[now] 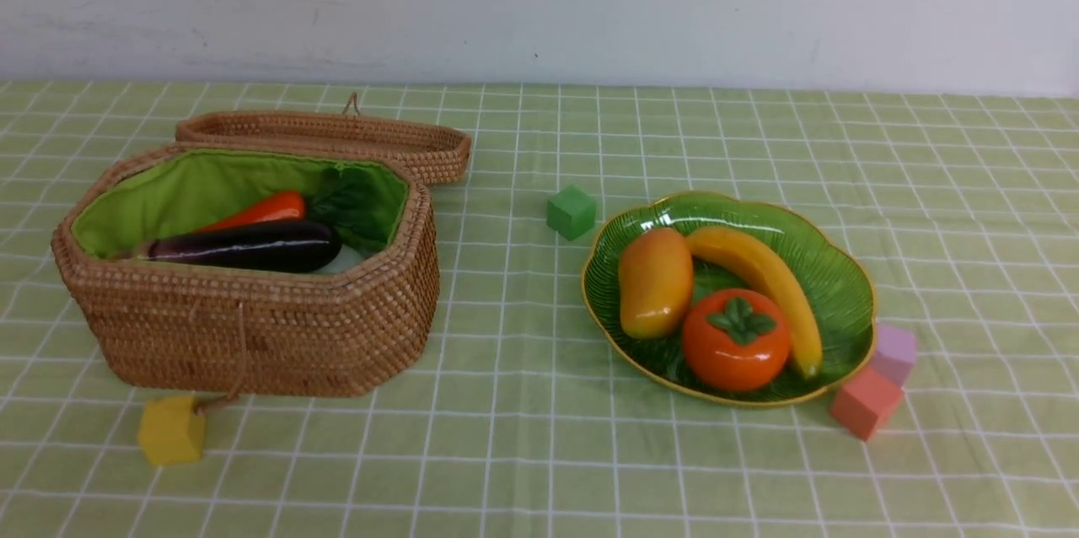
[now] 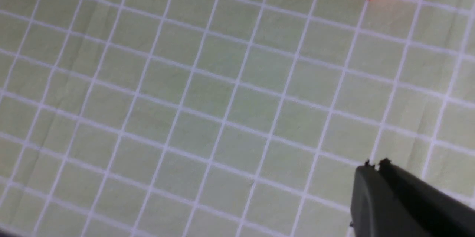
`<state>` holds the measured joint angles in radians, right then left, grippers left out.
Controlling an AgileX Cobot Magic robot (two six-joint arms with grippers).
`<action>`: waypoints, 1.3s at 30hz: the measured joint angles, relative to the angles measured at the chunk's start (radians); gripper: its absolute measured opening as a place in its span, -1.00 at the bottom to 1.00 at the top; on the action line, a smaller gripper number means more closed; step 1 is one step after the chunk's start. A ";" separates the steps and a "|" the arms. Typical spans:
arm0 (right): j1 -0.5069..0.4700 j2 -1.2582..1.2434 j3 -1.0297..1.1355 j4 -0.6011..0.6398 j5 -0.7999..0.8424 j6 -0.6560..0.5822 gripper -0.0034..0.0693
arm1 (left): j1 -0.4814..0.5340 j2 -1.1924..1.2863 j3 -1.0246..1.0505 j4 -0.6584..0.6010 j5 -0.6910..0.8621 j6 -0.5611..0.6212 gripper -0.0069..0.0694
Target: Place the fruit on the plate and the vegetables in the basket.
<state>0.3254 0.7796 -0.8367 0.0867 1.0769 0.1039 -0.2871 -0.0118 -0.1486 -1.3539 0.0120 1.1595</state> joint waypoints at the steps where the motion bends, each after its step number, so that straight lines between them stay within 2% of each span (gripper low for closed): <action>1: -0.010 -0.036 0.029 -0.031 -0.079 -0.013 -0.82 | 0.000 0.000 0.000 0.000 0.000 0.000 -0.85; 2: -0.012 -0.036 0.035 -0.035 -0.079 -0.016 -0.82 | 0.000 0.000 0.000 0.000 0.000 0.000 -0.85; 5: -0.085 -0.226 0.263 -0.056 -0.411 -0.061 -0.82 | 0.000 0.000 0.000 0.000 -0.003 0.000 -0.85; 7: -0.122 -0.308 0.346 -0.064 -0.517 -0.066 -0.82 | 0.000 0.000 0.000 0.000 -0.004 0.000 -0.85; 8: -0.177 -0.424 0.504 -0.079 -0.643 -0.068 -0.82 | 0.000 0.000 0.000 0.000 -0.005 0.000 -0.85; 12: -0.259 -0.654 0.786 -0.101 -0.815 -0.063 -0.82 | 0.000 0.000 0.000 -0.001 -0.006 0.000 -0.85; 17: -0.309 -0.783 0.858 -0.104 -0.709 -0.020 -0.82 | 0.000 0.001 0.000 -0.003 -0.006 -0.001 -0.85; 39: -0.313 -0.790 0.855 -0.113 -0.694 -0.019 -0.76 | 0.000 0.000 0.002 -0.004 -0.012 -0.002 -0.81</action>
<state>0.0128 -0.0103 0.0185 -0.0260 0.3830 0.0851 -0.2871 -0.0122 -0.1466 -1.3576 0.0000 1.1577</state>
